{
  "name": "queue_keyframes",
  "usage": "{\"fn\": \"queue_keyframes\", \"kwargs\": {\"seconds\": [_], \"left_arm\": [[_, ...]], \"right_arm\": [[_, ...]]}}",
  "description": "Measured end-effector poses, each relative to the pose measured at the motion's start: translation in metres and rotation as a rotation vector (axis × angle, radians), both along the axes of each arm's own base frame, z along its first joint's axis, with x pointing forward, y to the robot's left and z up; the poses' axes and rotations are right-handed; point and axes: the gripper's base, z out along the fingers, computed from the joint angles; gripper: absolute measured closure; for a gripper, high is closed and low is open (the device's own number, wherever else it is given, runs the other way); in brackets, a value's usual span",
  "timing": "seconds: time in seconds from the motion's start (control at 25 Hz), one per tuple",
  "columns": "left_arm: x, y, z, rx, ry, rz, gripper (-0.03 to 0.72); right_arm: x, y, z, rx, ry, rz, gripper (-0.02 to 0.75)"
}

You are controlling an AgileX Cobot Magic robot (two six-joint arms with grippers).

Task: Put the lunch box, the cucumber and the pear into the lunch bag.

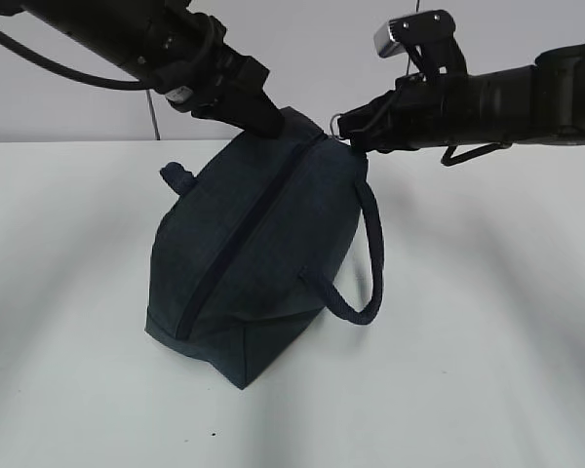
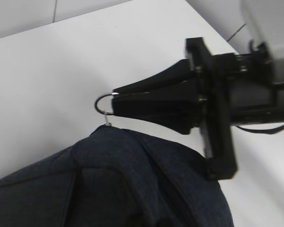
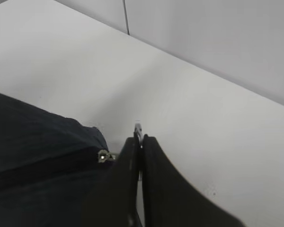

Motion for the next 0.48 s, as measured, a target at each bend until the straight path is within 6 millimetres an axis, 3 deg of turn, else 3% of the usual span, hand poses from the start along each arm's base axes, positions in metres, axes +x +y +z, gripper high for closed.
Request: {"fn": "queue_keyframes", "kwargs": {"seconds": [0.48], "left_arm": [[-0.011,0.0,0.015,-0.038,-0.014,-0.059,0.671]], "right_arm": [[0.007,0.0,-0.024,0.009,0.056,-0.011,0.732]]}}
